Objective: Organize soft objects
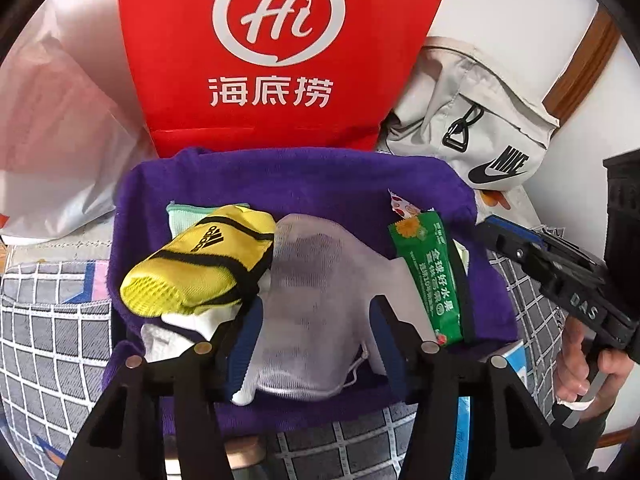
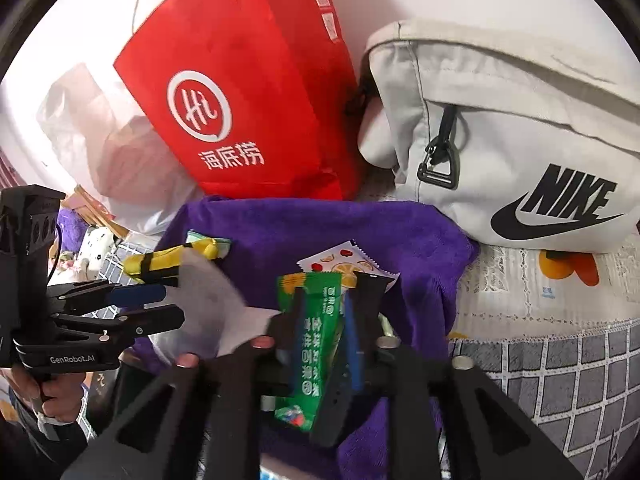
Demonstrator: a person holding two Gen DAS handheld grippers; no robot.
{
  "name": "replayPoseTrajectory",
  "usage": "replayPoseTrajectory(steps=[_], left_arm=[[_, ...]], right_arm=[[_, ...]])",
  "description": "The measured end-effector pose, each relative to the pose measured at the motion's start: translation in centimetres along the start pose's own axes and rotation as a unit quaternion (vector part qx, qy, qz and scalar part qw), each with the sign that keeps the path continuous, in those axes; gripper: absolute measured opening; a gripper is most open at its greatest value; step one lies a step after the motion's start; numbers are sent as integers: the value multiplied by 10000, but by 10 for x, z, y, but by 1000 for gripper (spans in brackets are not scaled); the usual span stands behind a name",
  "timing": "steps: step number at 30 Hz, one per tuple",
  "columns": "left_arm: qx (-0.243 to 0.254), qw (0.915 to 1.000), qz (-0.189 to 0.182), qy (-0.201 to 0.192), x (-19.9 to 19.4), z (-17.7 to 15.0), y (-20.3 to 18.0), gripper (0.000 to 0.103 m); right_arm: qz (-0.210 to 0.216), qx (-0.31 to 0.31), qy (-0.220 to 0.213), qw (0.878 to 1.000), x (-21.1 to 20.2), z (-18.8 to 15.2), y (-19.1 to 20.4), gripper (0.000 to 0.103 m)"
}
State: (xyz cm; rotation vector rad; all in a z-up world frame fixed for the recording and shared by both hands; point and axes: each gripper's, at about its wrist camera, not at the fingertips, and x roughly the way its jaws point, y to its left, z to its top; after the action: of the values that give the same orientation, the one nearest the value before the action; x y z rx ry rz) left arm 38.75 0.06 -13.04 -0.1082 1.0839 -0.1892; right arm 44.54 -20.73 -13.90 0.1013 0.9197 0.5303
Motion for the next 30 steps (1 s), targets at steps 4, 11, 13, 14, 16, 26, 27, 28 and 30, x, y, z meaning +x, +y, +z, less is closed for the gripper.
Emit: replayPoseTrajectory(steps=[4,11,13,14,16,26,27,28,30], left_arm=[[-12,9999,115,-77,-16,-5,-1,54],[-32,9991,205,-359,-62,-27,-4,61],[-1,9987,258,-432,-75,-38,-6,64],[1,9986,269,-461,-80,-42,-8,64],[-16,9982,276,-525,-92,-53,-11,68],[-119,9947,265,-991,-159,-123,-28,78],[-149,9940,256,-1051,-167,-130,-28,79],[-177,9931,250,-1129,-175,-137,-29,80],[-156,9919,269,-1232,-186,-147,-31,81]], right_arm=[[-41,-75,-77,9999,-18,-4,10,41],[-301,-157,-381,9987,-64,-22,38,85],[-446,-254,-531,9973,-81,-32,50,87],[-509,-289,-561,9967,-86,-36,55,90],[-616,-387,-640,9953,-102,-48,67,95],[-671,-442,-1064,9911,-177,-107,117,101],[-638,-417,-1085,9912,-183,-112,120,101],[-607,-368,-1104,9913,-189,-117,123,101],[-610,-265,-1167,9909,-202,-127,126,101]])
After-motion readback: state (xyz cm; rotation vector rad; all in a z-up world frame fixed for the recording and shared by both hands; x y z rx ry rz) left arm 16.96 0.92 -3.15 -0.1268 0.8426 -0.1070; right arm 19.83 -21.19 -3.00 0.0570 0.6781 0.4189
